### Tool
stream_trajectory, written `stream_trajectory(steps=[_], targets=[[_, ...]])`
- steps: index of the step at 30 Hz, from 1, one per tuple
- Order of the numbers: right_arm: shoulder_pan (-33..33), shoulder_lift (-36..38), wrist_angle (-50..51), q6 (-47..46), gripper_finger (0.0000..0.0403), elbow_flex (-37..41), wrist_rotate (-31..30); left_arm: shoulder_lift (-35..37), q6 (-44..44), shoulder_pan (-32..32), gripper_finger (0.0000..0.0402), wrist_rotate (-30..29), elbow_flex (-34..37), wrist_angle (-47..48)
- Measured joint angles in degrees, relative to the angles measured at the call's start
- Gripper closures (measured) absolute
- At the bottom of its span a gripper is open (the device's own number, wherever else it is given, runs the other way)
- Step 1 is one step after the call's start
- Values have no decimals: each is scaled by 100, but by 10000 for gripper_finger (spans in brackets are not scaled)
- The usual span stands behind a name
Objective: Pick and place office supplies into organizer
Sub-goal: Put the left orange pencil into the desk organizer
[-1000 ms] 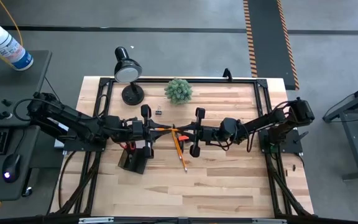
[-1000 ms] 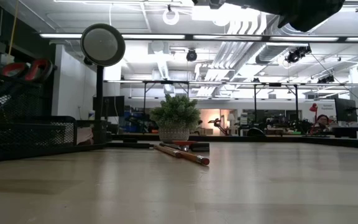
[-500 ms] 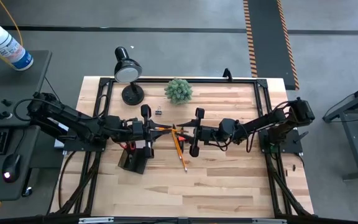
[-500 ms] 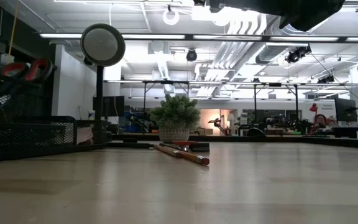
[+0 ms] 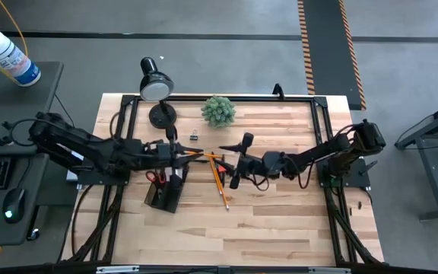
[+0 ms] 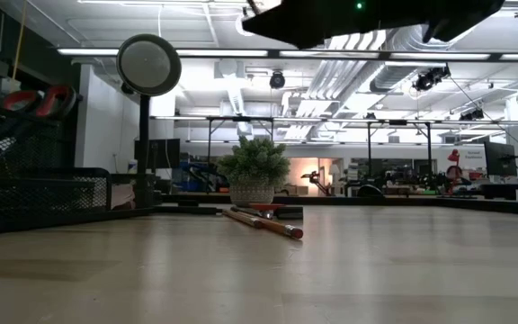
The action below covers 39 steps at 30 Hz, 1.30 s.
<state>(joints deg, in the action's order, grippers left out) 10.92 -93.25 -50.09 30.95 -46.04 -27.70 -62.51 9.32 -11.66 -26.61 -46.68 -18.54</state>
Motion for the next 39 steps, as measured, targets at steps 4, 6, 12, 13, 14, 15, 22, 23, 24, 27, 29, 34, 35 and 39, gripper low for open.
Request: stream_trajectory(steps=[4,6,12,13,14,15,22,23,24,27,29,34,35,39], targets=[[13,0,378,-207,183,0,-194,308,-391,-3,399,-11,-2,775],[-34,0,591,-447,183,0,-187,421,-639,-12,399,-88,-2,1134],[-271,0,1156,-1178,183,2,15,615,-1387,-333,399,-422,-2,2149],[-312,0,1188,-1277,183,2,95,633,-1512,-417,399,-478,-2,2232],[-349,0,1211,-1366,183,2,181,656,-1629,-501,399,-536,-2,2309],[-381,0,1244,-1438,183,2,254,670,-1741,-586,399,-600,-2,2408],[-496,-17,1394,-1743,183,2,681,699,-2591,-1296,399,-1261,-4,3104],[-496,-17,1404,-1755,183,2,740,698,-2745,-1407,399,-1350,-4,3208],[-496,-17,1416,-1757,183,2,785,698,-2887,-1509,399,-1417,-4,3306],[-496,-19,1432,-1810,183,2,1062,698,-3276,-1781,399,-1570,-4,3650],[-496,-20,1433,-1858,183,2,1205,698,-3577,-1951,399,-1649,-4,3909],[-496,-20,1430,-2076,183,2,1940,698,-4299,-2233,399,-1648,-4,4427],[-498,-20,1430,-2149,183,2,2172,696,-4410,-2286,399,-1647,-4,4512],[-492,-22,1428,-2596,183,2,2977,696,-4742,-2416,399,-1526,-20,4788]])
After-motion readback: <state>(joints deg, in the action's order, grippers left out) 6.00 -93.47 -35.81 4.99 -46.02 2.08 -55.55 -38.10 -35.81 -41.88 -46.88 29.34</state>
